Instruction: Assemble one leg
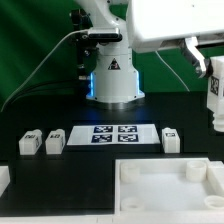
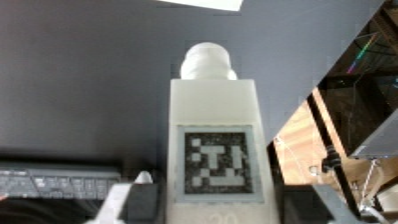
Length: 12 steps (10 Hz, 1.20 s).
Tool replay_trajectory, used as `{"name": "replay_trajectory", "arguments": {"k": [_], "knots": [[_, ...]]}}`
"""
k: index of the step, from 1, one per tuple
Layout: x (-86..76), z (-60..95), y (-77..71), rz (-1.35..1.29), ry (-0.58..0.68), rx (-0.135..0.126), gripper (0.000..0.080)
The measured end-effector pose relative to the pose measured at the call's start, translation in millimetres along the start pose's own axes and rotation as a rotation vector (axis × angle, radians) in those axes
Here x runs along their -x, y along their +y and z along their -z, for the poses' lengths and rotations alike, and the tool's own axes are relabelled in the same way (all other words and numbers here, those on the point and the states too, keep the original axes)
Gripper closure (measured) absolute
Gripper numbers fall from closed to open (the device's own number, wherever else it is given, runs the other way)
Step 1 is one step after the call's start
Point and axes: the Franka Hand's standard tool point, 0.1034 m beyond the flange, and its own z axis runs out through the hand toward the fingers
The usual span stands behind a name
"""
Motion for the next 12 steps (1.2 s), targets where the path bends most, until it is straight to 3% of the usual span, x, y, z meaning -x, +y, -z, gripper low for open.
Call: {"name": "replay_trajectory", "arguments": {"k": [5, 8, 12], "knots": [[10.1, -24.4, 3.4, -0.016, -0.028, -0.007, 0.0506], [17.1, -46.8, 3.6, -0.028, -0.03, -0.015, 0.0506], [17.9, -46.6, 3.4, -0.027, -0.029, -0.015, 0.0506]]}}
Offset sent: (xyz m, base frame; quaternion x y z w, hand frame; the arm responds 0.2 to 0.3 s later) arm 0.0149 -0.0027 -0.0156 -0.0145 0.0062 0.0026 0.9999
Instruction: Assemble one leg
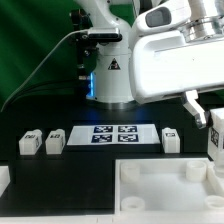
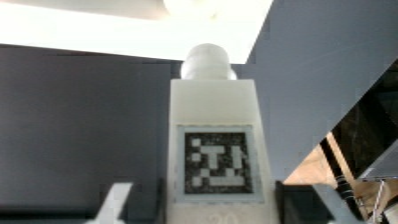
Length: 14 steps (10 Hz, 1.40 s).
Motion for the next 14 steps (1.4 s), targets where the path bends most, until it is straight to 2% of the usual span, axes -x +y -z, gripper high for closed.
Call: {"name": "replay_trajectory", "arguments": {"k": [1, 2, 4, 9, 11, 14], "knots": [[6.6, -2.5, -2.6, 0.002, 0.05, 0.004, 0.0506], [22.9, -16.6, -2.4, 0.003, 0.044, 0.003, 0.0506], [29.1, -33.0, 9.0, 0.003, 0.038, 0.01, 0.0506], [40.0, -42.8, 6.1, 0.002, 0.021, 0.005, 0.0506], [39.7, -44.4, 5.5, 0.0, 0.081, 0.014, 0.0506], [39.9, -44.3, 4.9, -0.021, 0.076, 0.022, 0.0506]]}}
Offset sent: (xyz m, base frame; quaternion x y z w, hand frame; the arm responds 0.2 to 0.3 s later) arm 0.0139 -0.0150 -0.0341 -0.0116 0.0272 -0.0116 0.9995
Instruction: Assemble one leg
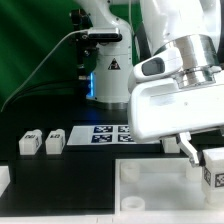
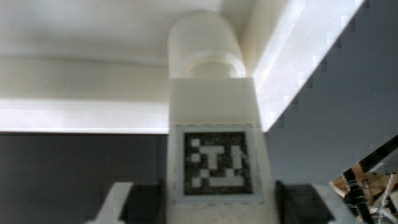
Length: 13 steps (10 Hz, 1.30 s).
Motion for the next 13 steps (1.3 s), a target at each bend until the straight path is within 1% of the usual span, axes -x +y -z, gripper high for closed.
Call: {"name": "replay_trajectory", "arguments": {"k": [1, 2, 3, 4, 5, 6, 7, 13], "knots": [[-0.4, 0.0, 0.4, -0.011, -0.005, 0.005, 0.0506], [1.2, -0.9, 0.7, -0.01, -0.02, 0.003, 0.0506], [3.0, -1.6, 0.6, -0.01, -0.028, 0.002, 0.0405], [3.1, -1.7, 0.6, -0.01, -0.028, 0.002, 0.0258], [3.3, -1.8, 0.7, -0.01, -0.029, 0.002, 0.0258], [3.6, -1.9, 0.7, -0.01, -0.029, 0.002, 0.0173], [3.8, -2.1, 0.7, -0.01, -0.03, 0.002, 0.0154], [4.6, -2.4, -0.7, -0.017, -0.046, -0.001, 0.015]]}}
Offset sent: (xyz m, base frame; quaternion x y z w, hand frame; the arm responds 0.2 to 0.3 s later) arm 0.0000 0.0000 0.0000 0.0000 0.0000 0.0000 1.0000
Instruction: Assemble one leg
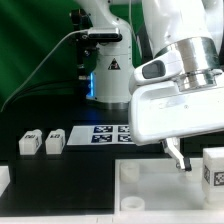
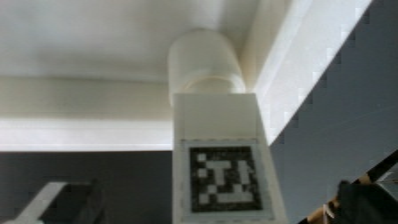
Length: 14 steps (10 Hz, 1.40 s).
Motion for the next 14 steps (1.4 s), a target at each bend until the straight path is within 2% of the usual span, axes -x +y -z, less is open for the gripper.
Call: {"name": "replay_trajectory", "arguments": {"k": [3, 4, 7, 9, 10, 11, 13, 14], "knots": [[-18.3, 11.5, -9.0, -0.02, -0.089, -0.025, 0.015], [-20.8, 9.6, -10.8, -0.028, -0.148, -0.038, 0.015], [-26.7, 8.3, -6.7, -0.038, -0.461, -0.099, 0.015], [-17.5, 8.4, -3.2, -0.032, -0.667, -0.134, 0.015], [-19.4, 3.0, -1.9, -0.032, -0.706, -0.143, 0.015], [-17.9, -3.9, 0.3, -0.031, -0.666, -0.134, 0.015], [-9.8, -4.8, -1.4, -0.032, -0.666, -0.131, 0.015], [-9.8, -4.9, -0.7, -0.033, -0.666, -0.13, 0.0271]]}}
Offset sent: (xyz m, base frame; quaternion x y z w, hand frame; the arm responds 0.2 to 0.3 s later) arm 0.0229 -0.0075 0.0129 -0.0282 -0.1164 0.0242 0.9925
